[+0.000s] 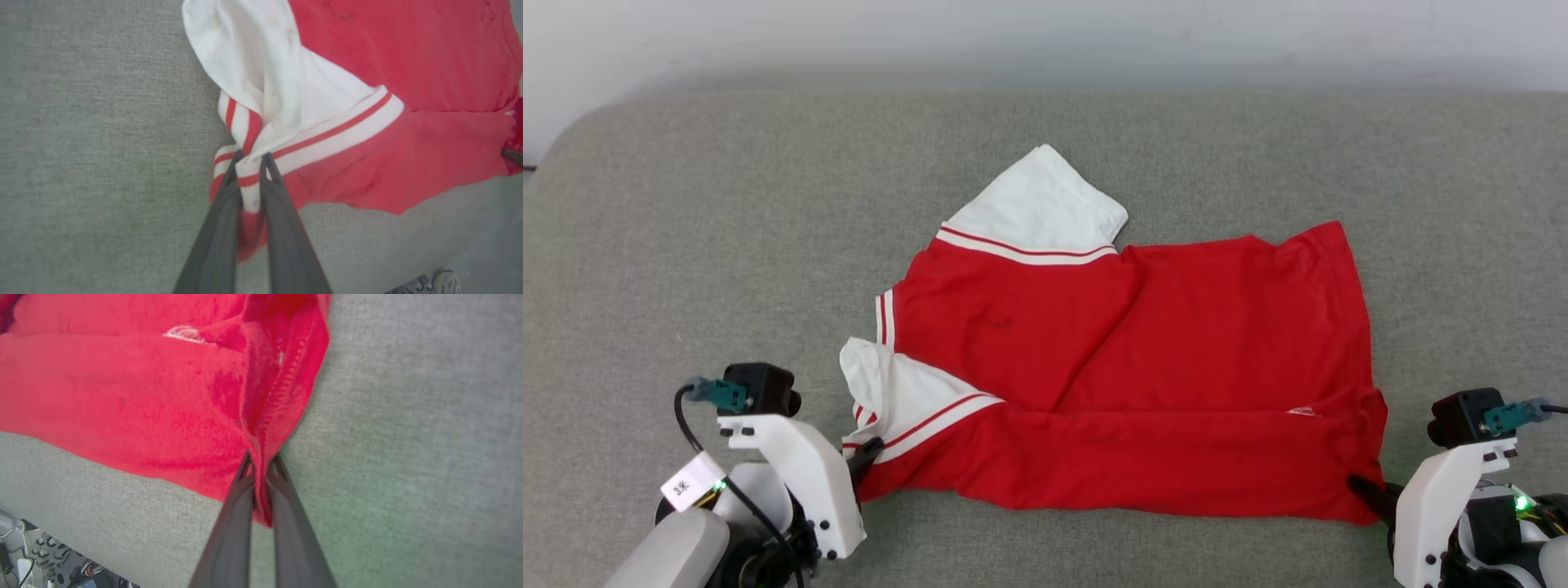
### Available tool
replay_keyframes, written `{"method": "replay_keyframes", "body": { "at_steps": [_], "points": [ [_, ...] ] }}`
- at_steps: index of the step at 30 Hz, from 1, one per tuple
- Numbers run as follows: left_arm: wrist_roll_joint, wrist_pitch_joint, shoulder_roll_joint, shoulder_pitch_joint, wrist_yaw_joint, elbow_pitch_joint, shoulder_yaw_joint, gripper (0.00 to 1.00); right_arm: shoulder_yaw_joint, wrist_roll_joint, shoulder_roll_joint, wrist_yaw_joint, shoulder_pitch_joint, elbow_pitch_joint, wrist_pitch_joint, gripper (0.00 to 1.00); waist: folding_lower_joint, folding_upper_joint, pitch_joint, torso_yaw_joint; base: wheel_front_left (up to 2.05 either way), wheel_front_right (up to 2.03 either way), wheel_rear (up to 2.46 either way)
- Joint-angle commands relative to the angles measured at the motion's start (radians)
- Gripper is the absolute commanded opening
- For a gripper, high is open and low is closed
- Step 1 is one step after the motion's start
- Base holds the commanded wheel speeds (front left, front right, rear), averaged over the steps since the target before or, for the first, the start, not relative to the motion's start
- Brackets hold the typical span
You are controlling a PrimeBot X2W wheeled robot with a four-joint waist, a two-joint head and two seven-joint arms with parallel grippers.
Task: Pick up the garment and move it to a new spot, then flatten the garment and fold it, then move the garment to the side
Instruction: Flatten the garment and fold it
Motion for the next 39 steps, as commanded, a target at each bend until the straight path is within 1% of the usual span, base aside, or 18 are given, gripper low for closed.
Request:
{"method": "replay_keyframes", "body": {
  "at_steps": [1,4,8,11,18,21,22,24,25,26,27,28,29,30,34,39],
  "points": [
    [0.000,-0.010,0.010,0.028,0.007,-0.010,0.004,0.00,0.003,0.000,-0.013,-0.002,0.010,0.000,0.001,0.00,-0.0001,0.0000,-0.045,-0.005,0.00,0.00,0.00],
    [-0.004,-0.011,0.018,0.054,0.017,-0.022,0.006,0.00,0.001,0.004,-0.016,-0.002,0.027,-0.015,0.008,0.00,-0.0001,0.0000,-0.076,-0.007,0.00,0.00,0.00],
    [-0.007,-0.019,0.041,0.127,0.041,-0.058,0.009,0.00,-0.005,0.009,-0.021,-0.002,0.080,-0.053,0.031,0.00,-0.0001,0.0000,-0.139,-0.006,0.00,0.00,0.00],
    [-0.018,-0.021,0.048,0.164,0.057,-0.071,0.018,0.00,-0.008,0.010,-0.018,-0.002,0.106,-0.066,0.039,0.00,-0.0001,0.0000,-0.165,-0.008,0.00,0.00,0.00],
    [-0.047,-0.035,0.083,0.297,0.103,-0.113,0.044,0.00,-0.033,0.000,0.007,-0.002,0.219,-0.116,0.062,0.00,-0.0001,0.0000,-0.226,-0.014,0.00,0.00,0.00],
    [-0.067,-0.045,0.072,0.338,0.110,-0.106,0.053,0.00,-0.052,-0.007,0.030,-0.002,0.261,-0.110,0.066,0.00,-0.0001,0.0000,-0.231,-0.015,0.00,0.00,0.00],
    [-0.071,-0.052,0.070,0.348,0.108,-0.097,0.054,0.00,-0.056,-0.009,0.041,-0.002,0.271,-0.103,0.064,0.00,-0.0001,0.0000,-0.233,-0.016,0.00,0.00,0.00],
    [-0.093,-0.067,0.044,0.357,0.092,-0.078,0.057,0.00,-0.061,-0.011,0.058,-0.002,0.281,-0.088,0.052,0.00,-0.0001,0.0000,-0.234,-0.017,0.00,0.00,0.00],
    [-0.089,-0.076,0.041,0.357,0.086,-0.062,0.055,0.00,-0.063,-0.014,0.065,-0.002,0.282,-0.078,0.042,0.06,-0.0001,0.0000,-0.235,-0.017,0.00,0.00,0.00],
    [-0.094,-0.079,0.030,0.357,0.081,-0.045,0.053,0.00,-0.064,-0.012,0.074,-0.002,0.284,-0.065,0.033,0.35,-0.0001,0.0000,-0.235,-0.018,0.00,0.00,0.00],
    [-0.103,-0.084,0.017,0.353,0.077,-0.030,0.051,0.00,-0.068,-0.009,0.085,-0.002,0.284,-0.053,0.022,0.84,-0.0001,0.0000,-0.235,-0.018,0.00,0.00,0.00],
    [-0.102,-0.092,0.009,0.345,0.066,-0.013,0.052,0.22,-0.071,-0.010,0.090,-0.001,0.282,-0.044,0.008,1.00,-0.0001,0.0000,-0.236,-0.017,0.00,0.00,0.00],
    [-0.111,-0.096,-0.001,0.339,0.066,0.005,0.056,0.82,-0.072,-0.014,0.094,-0.001,0.280,-0.036,-0.006,1.00,-0.0001,0.0000,-0.236,-0.015,0.00,0.00,0.00],
    [-0.109,-0.098,-0.006,0.333,0.058,0.020,0.052,1.00,-0.074,-0.017,0.101,-0.001,0.278,-0.029,-0.019,1.00,-0.0001,0.0000,-0.237,-0.015,0.00,0.00,0.00],
    [-0.102,-0.125,-0.025,0.303,0.035,0.060,0.054,1.00,-0.080,-0.041,0.114,-0.001,0.267,-0.021,-0.084,1.00,-0.0001,0.0000,-0.238,-0.018,0.00,0.00,0.00],
    [-0.063,-0.162,-0.012,0.257,0.013,0.071,0.053,1.00,-0.099,-0.089,0.124,-0.001,0.238,-0.054,-0.213,1.00,-0.0001,0.0000,-0.237,-0.024,0.00,0.00,0.00]
  ]
}}
